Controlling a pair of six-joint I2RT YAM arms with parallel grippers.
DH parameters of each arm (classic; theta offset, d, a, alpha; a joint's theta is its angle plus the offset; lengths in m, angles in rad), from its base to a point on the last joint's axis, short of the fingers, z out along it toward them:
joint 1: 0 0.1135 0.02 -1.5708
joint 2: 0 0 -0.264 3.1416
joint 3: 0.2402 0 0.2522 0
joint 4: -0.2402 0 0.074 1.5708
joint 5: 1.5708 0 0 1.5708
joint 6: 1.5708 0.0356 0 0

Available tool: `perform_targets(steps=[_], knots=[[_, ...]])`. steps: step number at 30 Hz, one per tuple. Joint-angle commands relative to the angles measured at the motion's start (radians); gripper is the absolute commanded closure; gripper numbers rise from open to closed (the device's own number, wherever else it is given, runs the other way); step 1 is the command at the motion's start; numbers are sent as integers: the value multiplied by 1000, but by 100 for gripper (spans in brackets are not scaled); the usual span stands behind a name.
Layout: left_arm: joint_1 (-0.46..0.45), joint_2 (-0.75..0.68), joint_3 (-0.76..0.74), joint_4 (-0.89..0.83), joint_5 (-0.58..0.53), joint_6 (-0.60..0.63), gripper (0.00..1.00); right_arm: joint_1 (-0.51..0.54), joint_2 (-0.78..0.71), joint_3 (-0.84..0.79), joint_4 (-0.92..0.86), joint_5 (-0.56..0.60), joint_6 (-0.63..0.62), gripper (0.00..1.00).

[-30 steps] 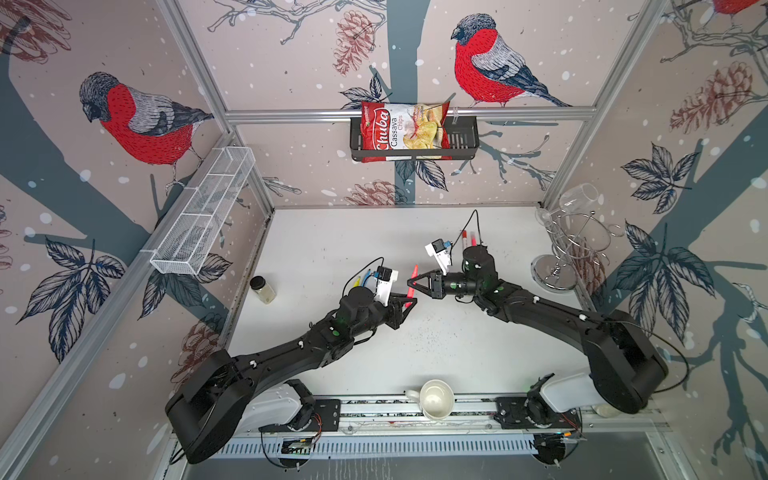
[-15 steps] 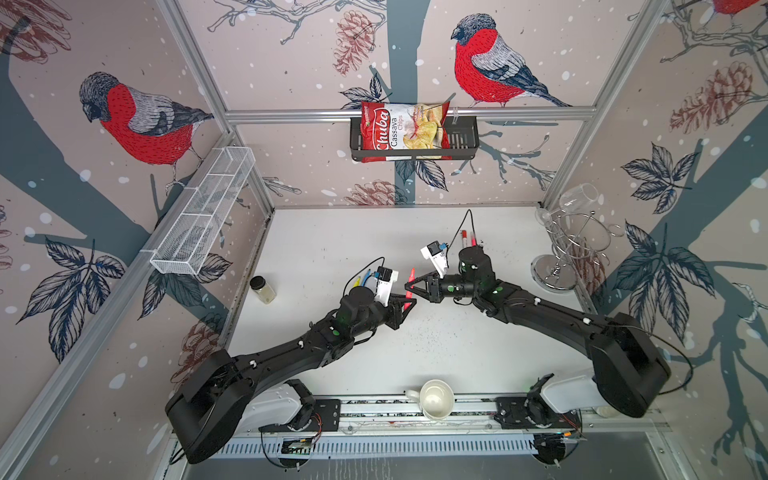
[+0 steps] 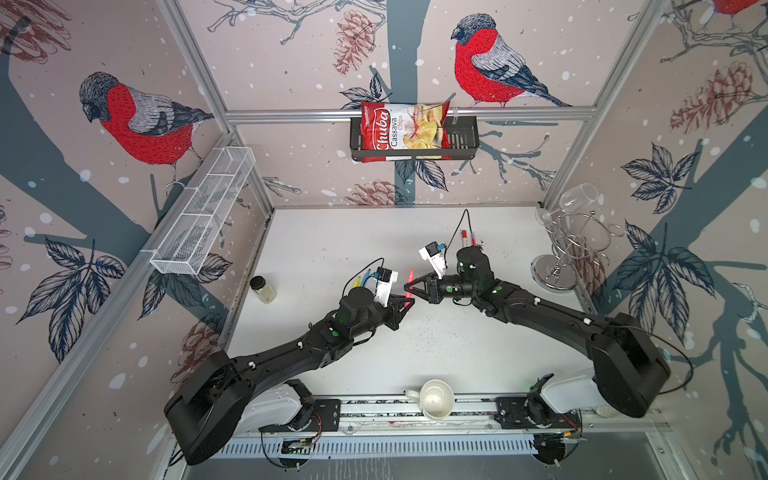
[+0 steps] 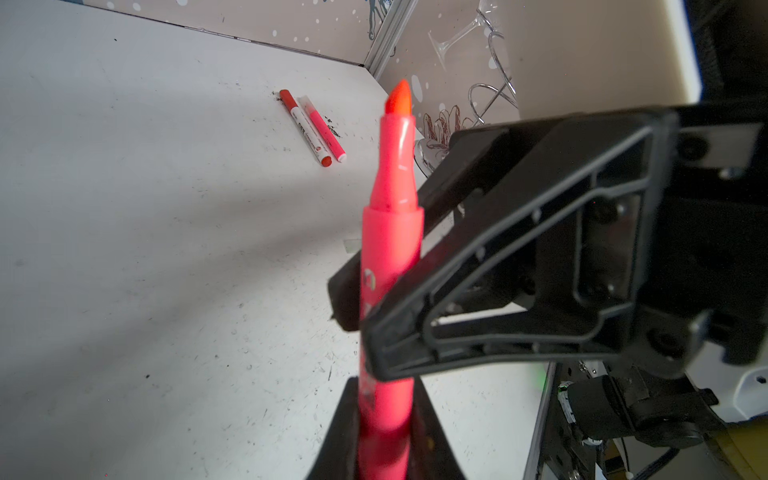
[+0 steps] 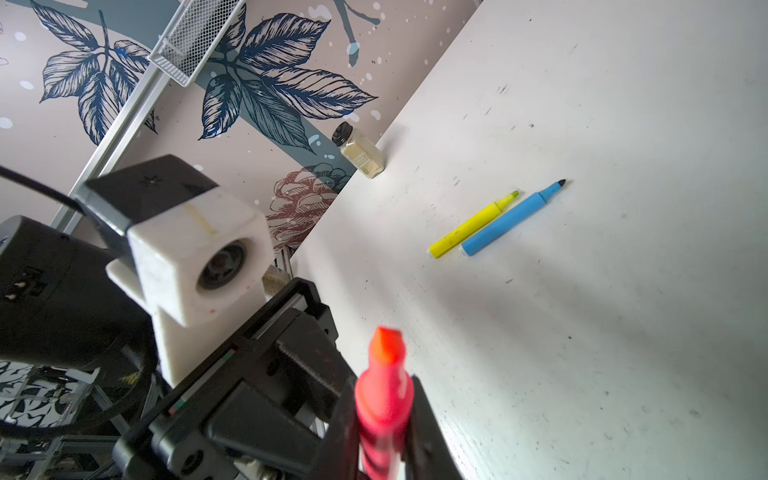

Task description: Insert the pens into the pen caps

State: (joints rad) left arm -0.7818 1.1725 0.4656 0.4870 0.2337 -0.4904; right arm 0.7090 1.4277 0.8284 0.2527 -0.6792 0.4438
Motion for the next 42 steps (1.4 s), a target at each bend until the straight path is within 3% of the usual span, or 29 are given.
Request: perform_targets(steps=[1, 6, 10, 23, 35, 42], knots=[[0, -10, -5, 31, -12, 4, 99, 4, -6, 11, 1, 18, -14, 77], [1, -14, -10, 29, -21, 7, 99, 5, -18, 12, -16, 41, -12, 57], [0, -23, -18, 27, -29, 6, 99, -7, -45, 16, -74, 122, -13, 47], [0, -58, -62, 36, -62, 5, 99, -228, -211, -120, -369, 590, 159, 46], [-1, -41, -59, 46, -57, 4, 99, -374, -206, -245, -341, 531, 225, 41], [0, -62, -77, 38, -70, 2, 99, -379, -135, -272, -259, 444, 242, 41]])
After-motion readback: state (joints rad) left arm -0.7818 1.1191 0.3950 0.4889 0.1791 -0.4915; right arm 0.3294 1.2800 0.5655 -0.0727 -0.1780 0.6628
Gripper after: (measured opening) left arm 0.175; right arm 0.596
